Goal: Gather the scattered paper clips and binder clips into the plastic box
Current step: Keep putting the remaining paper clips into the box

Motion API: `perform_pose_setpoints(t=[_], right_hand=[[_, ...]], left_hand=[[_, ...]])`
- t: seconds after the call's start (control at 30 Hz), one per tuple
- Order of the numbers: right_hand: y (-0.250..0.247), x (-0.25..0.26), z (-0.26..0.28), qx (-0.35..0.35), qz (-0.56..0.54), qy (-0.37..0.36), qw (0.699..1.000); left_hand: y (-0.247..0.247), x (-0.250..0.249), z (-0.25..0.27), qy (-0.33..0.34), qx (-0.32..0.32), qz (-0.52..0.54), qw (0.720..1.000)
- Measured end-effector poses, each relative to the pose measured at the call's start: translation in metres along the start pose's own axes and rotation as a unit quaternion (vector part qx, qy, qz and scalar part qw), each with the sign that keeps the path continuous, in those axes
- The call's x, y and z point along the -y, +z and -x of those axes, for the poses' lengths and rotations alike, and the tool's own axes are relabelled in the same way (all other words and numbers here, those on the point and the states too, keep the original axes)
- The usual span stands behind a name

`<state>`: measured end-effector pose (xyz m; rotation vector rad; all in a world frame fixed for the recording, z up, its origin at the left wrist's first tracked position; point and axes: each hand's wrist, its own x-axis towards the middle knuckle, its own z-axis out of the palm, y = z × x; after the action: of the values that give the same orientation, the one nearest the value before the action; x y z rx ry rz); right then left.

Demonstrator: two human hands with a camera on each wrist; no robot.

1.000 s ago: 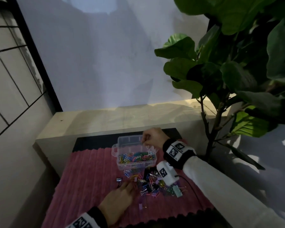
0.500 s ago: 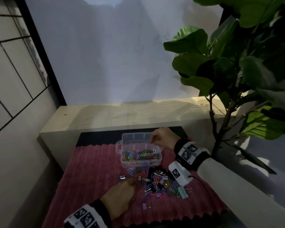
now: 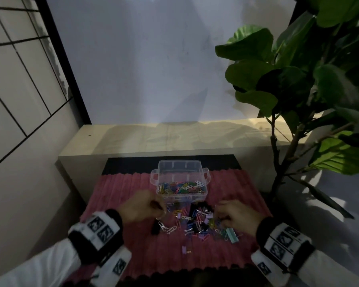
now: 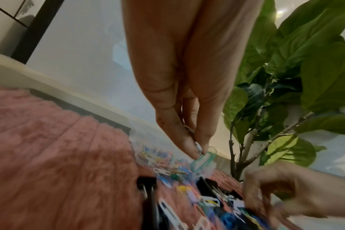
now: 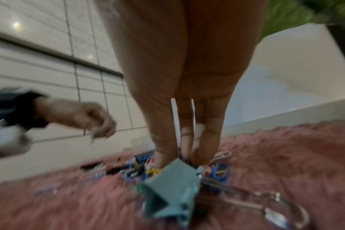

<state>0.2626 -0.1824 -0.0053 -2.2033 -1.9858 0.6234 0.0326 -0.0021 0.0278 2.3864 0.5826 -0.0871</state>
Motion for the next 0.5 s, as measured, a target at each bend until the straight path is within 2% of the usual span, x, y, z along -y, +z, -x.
perform_pose_setpoints(t=[0.13,0.3,0.5], right_hand=[[0.003,0.013,-0.002,0.049,0.115,0.018,0.992],[0.008,0.014,-0.007,0.052,0.117,0.007,0.992],[0.002,0.017,-0.009,0.013,0.105,-0.039,0.994]], left_hand=[[-0.02,-0.002,-0.025,-0.015,-0.016,-0.063,0.998],[-0.024,-0.005,-0.056,-0.059,-0.022,-0.139,0.988],[-0.013,-0.015,-0.071,-0.052,-0.019,-0.15,0.987]])
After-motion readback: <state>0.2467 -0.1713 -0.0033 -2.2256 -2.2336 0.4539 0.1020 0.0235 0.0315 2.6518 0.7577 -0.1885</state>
